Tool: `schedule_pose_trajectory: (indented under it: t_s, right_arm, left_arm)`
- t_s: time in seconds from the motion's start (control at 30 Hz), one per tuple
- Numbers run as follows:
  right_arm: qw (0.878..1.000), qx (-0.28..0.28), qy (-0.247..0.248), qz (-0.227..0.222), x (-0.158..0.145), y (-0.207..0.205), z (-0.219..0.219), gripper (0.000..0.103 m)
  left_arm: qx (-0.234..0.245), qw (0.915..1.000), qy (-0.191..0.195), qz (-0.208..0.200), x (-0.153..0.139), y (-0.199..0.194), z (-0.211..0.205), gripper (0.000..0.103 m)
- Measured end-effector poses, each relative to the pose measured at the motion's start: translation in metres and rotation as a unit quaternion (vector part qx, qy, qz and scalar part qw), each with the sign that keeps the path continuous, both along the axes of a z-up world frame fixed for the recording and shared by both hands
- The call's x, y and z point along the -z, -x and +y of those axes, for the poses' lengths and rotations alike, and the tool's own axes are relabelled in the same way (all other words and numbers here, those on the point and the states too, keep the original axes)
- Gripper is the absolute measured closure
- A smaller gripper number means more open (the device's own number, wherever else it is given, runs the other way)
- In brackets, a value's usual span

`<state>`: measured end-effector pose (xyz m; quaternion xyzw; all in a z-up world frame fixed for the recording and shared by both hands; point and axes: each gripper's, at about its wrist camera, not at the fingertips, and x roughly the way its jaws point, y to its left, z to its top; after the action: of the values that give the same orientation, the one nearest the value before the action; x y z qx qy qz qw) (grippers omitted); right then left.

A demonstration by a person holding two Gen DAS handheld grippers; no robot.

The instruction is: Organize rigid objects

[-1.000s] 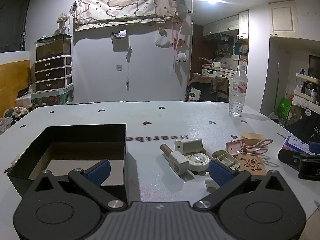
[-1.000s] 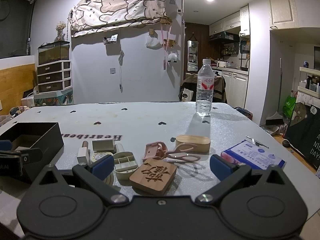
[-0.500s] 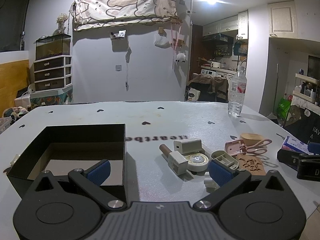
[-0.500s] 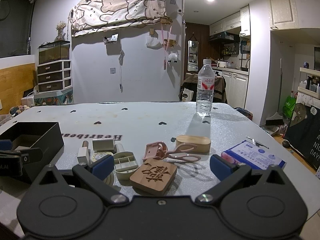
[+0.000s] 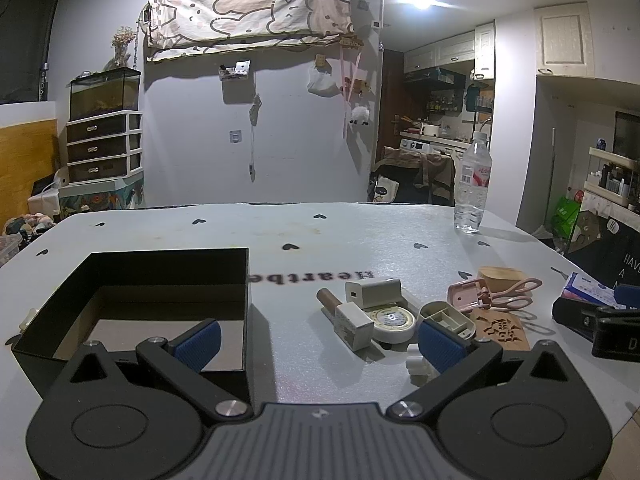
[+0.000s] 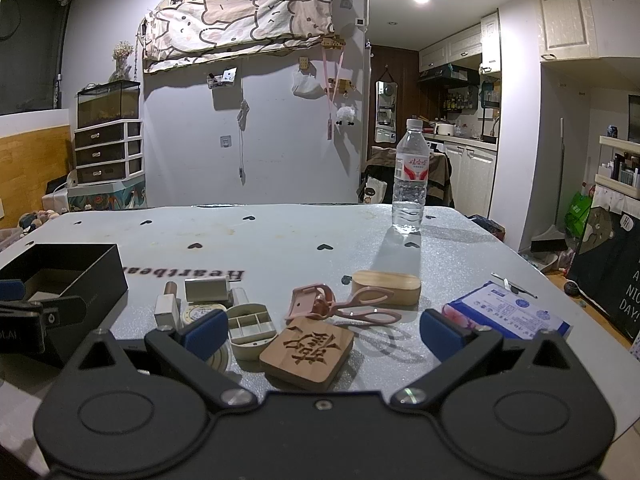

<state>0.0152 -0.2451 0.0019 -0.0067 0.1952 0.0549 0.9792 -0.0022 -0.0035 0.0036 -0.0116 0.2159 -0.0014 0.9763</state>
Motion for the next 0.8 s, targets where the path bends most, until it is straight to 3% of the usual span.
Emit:
schedule_pose_trajectory:
  t_s: [0.8]
  right_arm:
    - [1.0,0.0,0.001,-0.001,-0.001,0.0005,0.0002,0.0]
  left_arm:
    - [0.002,1.0,0.002,0.0,0.0022,-0.0013,-0.0054,0.0]
